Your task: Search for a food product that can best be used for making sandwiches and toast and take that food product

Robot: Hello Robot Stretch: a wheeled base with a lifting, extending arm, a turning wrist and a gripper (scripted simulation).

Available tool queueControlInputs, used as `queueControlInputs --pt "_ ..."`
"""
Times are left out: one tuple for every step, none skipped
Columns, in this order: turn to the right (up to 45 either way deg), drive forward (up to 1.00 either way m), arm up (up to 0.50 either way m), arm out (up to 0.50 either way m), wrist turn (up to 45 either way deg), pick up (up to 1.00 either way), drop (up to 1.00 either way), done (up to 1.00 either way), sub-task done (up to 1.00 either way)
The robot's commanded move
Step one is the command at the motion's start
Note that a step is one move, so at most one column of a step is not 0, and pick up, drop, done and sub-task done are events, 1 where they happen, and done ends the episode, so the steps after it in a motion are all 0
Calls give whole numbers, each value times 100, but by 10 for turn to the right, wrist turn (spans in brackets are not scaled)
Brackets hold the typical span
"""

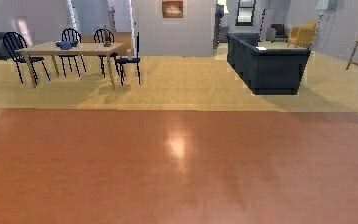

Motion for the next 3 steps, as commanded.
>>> queueControlInputs --pt "0 100 0 0 0 0 0 0 0" --pt "0 100 0 0 0 0 0 0 0" --pt "-30 0 0 0 0 0 0 0 0"
